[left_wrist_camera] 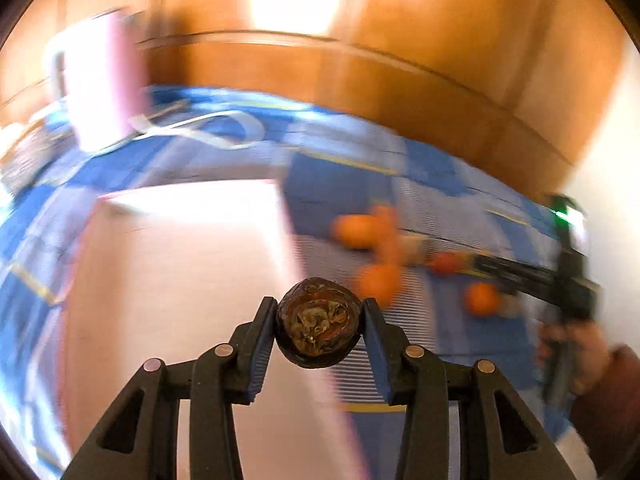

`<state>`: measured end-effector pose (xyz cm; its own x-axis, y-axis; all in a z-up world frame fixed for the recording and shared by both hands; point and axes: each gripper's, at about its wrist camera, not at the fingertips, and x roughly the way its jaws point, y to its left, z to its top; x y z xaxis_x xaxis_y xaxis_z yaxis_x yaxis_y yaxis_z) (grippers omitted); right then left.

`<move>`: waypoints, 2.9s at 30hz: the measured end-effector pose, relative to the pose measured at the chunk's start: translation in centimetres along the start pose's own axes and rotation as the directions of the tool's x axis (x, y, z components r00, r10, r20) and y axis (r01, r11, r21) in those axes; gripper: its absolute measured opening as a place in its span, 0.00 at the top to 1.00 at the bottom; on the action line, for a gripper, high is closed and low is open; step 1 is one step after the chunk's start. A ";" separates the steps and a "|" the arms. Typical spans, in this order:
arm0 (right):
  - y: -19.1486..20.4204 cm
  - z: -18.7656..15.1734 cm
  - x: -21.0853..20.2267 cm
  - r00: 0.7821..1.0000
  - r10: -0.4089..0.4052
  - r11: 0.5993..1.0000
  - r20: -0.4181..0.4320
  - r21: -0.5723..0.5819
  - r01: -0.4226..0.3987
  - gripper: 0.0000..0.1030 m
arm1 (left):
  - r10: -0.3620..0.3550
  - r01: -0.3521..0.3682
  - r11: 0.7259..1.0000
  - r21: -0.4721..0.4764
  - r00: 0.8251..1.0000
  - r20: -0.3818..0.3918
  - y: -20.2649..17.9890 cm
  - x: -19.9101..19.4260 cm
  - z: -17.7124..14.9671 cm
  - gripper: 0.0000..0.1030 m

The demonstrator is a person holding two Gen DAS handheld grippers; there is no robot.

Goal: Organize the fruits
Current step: 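Carry the dark fruit into the tray with left gripper while right grasps yellow fruit, then lower the small yellow fruit into the white tray and open the right gripper, then grasp a mandarin orange on the bed cover with the left gripper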

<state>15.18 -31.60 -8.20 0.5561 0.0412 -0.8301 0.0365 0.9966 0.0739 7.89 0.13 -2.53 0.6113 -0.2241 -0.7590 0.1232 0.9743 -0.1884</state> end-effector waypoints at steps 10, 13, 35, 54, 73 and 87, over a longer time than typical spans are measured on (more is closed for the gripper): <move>0.8 0.0 -0.4 0.998 -0.059 0.998 -0.015 -0.037 0.058 0.75 | 0.176 -0.177 0.977 -0.117 0.984 -0.016 5.8 -0.2 -2.0 0.37; 0.9 -0.3 -1.6 0.998 -0.057 0.998 0.007 -0.031 0.057 0.75 | 0.170 -0.171 0.975 -0.142 0.985 -0.022 6.1 -0.6 -2.5 0.37; 20.7 -5.9 -6.8 0.919 0.385 0.846 -0.086 -0.365 -0.389 0.74 | 0.279 -0.259 0.932 -0.253 0.959 0.046 10.5 -6.5 -4.8 0.37; 18.5 -7.9 -7.5 0.951 0.308 0.913 -0.019 -0.276 -0.301 0.67 | 0.212 -0.201 0.967 -0.155 0.975 0.062 6.7 -6.5 -4.9 0.37; 11.6 -9.6 -6.4 0.988 0.152 0.977 -0.004 -0.148 -0.151 0.64 | 0.139 -0.137 0.988 -0.074 0.990 0.018 3.4 -5.1 -4.6 0.34; 8.0 -10.3 -5.8 0.998 0.061 0.994 0.010 -0.090 -0.060 0.64 | -0.055 0.065 0.986 0.151 0.996 -0.070 -3.4 -1.5 -1.6 0.64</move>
<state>3.70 -23.16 -8.47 0.5658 0.1014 -0.8183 -0.0721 0.9947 0.0734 5.27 -2.90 -1.77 0.5477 -0.2781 -0.7891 0.2794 0.9498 -0.1408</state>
